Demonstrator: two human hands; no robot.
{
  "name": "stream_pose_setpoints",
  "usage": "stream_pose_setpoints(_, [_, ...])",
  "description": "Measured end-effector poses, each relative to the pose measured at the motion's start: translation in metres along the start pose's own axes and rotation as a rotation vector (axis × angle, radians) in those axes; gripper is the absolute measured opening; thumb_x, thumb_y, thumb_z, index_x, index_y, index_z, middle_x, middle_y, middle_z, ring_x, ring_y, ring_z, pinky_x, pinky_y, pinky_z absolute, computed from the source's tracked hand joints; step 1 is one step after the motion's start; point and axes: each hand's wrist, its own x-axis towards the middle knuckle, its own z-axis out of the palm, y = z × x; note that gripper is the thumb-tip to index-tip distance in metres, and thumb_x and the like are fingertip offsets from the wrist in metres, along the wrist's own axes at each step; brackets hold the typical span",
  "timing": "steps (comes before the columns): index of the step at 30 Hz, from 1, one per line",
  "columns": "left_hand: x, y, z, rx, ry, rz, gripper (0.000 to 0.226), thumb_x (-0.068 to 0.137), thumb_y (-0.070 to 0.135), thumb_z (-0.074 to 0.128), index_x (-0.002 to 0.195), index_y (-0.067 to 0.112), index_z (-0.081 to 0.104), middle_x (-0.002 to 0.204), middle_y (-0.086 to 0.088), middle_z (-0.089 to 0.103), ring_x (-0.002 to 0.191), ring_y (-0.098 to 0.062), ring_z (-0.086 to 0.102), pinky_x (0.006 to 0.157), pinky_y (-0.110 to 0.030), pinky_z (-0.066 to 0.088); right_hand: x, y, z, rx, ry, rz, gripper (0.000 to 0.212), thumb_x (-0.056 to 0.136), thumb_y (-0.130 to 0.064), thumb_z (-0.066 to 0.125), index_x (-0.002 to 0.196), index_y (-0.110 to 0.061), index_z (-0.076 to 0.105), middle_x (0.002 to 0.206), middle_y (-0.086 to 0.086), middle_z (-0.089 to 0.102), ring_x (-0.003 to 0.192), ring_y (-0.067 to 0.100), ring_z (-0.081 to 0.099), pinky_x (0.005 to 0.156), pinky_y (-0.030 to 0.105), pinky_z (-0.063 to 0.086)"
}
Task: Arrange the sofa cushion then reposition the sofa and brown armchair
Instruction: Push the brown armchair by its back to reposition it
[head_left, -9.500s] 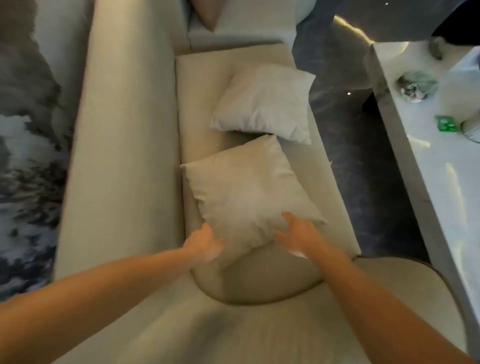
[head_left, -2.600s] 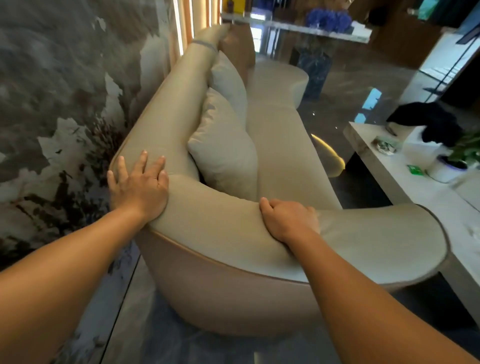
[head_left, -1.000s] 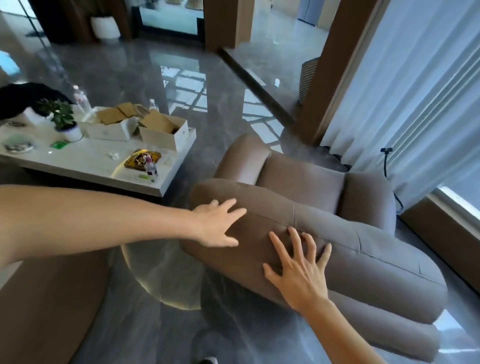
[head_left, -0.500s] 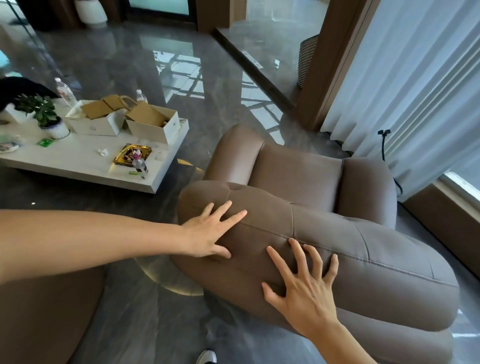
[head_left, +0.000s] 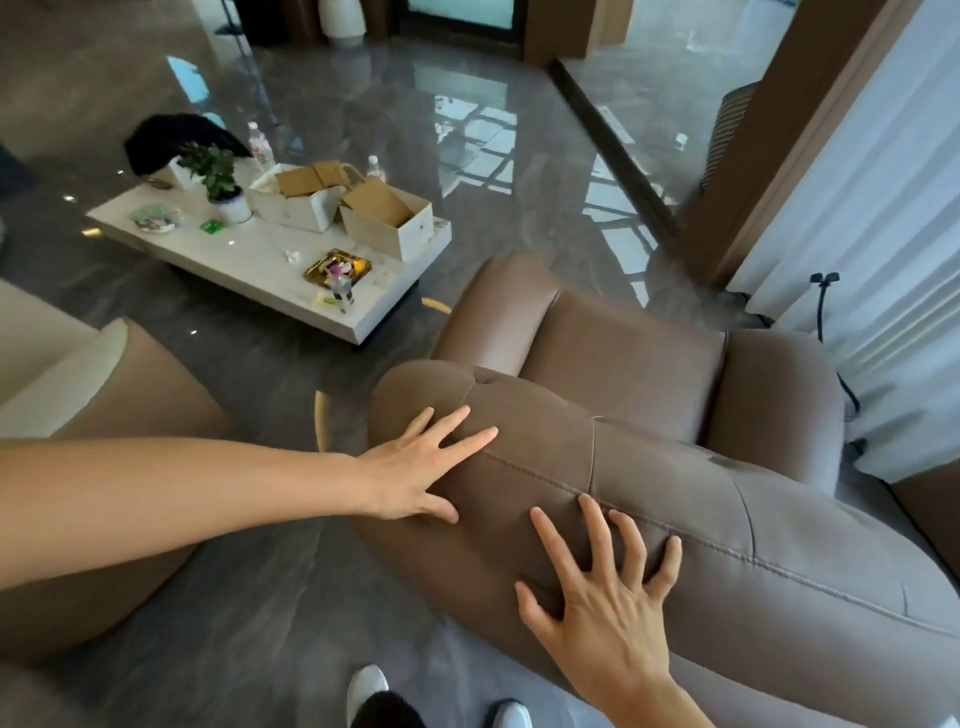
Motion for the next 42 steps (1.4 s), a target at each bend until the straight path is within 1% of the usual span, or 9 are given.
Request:
stream_pose_setpoints(7, [-0.010,0.065,0.032,-0.071,0.037,-0.066,0.105,0.081,0.050,0.070,0.145,0.058,-0.013,0.162,0.009,-0.020,0.148,-0.038,-0.014,0.117,-0.057,0.019,-0.033,0.059,-0.011,-0.003,-0.017,-0.079,0.072,0.073,-0.070,0.056,0.140,-0.046,0.051,0.147,0.009,0.047,0.131,0.040,0.042,0.108,0.077,0.011])
stream_pose_setpoints(10, [-0.013,0.088,0.047,-0.101,0.057,-0.086,0.105,0.081,0.050,0.070,0.143,0.061,-0.015,0.161,0.013,-0.023,0.148,-0.035,-0.018,0.115,-0.055,0.023,-0.048,0.082,-0.013,0.001,-0.006,-0.119,0.074,0.071,-0.070,0.058,0.141,-0.047,0.048,0.148,0.009,0.047,0.130,0.041,0.044,0.109,0.077,0.011])
stream_pose_setpoints(17, [-0.017,0.156,0.079,-0.156,0.086,-0.163,0.104,0.083,0.051,0.067,0.141,0.062,-0.018,0.159,0.016,-0.028,0.147,-0.035,-0.022,0.112,-0.056,0.031,-0.075,0.148,-0.018,0.004,0.005,-0.227,0.075,0.067,-0.069,0.063,0.138,-0.047,0.053,0.147,0.008,0.047,0.128,0.041,0.047,0.109,0.077,0.011])
stream_pose_setpoints(20, [-0.013,0.187,0.090,-0.176,0.084,-0.210,0.105,0.082,0.050,0.068,0.140,0.064,-0.018,0.158,0.017,-0.028,0.147,-0.033,-0.022,0.113,-0.058,0.027,-0.079,0.183,-0.021,0.002,0.011,-0.281,0.074,0.070,-0.070,0.059,0.140,-0.048,0.050,0.147,0.008,0.046,0.130,0.041,0.044,0.110,0.077,0.009])
stream_pose_setpoints(23, [-0.007,0.214,0.099,-0.210,0.125,-0.242,0.104,0.082,0.050,0.069,0.141,0.065,-0.016,0.158,0.020,-0.027,0.147,-0.030,-0.022,0.114,-0.059,0.024,-0.083,0.211,-0.030,0.014,-0.041,-0.315,0.073,0.073,-0.070,0.056,0.142,-0.048,0.048,0.148,0.009,0.045,0.131,0.041,0.042,0.109,0.077,0.009])
stream_pose_setpoints(30, [0.009,0.273,0.112,-0.271,0.190,-0.324,0.105,0.081,0.051,0.070,0.139,0.067,-0.015,0.158,0.022,-0.025,0.148,-0.029,-0.021,0.111,-0.059,0.027,-0.082,0.275,-0.043,-0.006,-0.032,-0.414,0.073,0.076,-0.069,0.055,0.144,-0.047,0.042,0.149,0.009,0.042,0.131,0.042,0.043,0.108,0.077,0.012])
stream_pose_setpoints(32, [0.014,0.286,0.122,-0.292,0.222,-0.333,0.104,0.081,0.051,0.070,0.138,0.068,-0.015,0.157,0.024,-0.026,0.147,-0.027,-0.022,0.111,-0.059,0.026,-0.083,0.290,-0.044,0.005,-0.044,-0.440,0.075,0.076,-0.070,0.055,0.146,-0.048,0.039,0.150,0.009,0.040,0.132,0.042,0.042,0.108,0.077,0.012])
stream_pose_setpoints(35, [0.020,0.305,0.132,-0.303,0.237,-0.346,0.104,0.082,0.051,0.069,0.137,0.069,-0.017,0.156,0.025,-0.027,0.147,-0.027,-0.022,0.112,-0.060,0.024,-0.085,0.314,-0.042,-0.015,-0.008,-0.484,0.075,0.077,-0.070,0.055,0.146,-0.047,0.039,0.152,0.009,0.040,0.132,0.042,0.040,0.109,0.076,0.010])
stream_pose_setpoints(42, [0.030,0.346,0.145,-0.354,0.270,-0.397,0.103,0.081,0.049,0.071,0.137,0.069,-0.013,0.157,0.026,-0.025,0.147,-0.026,-0.023,0.114,-0.058,0.021,-0.091,0.355,-0.050,-0.024,-0.037,-0.552,0.072,0.082,-0.071,0.049,0.149,-0.047,0.036,0.152,0.009,0.038,0.134,0.041,0.035,0.108,0.076,0.010])
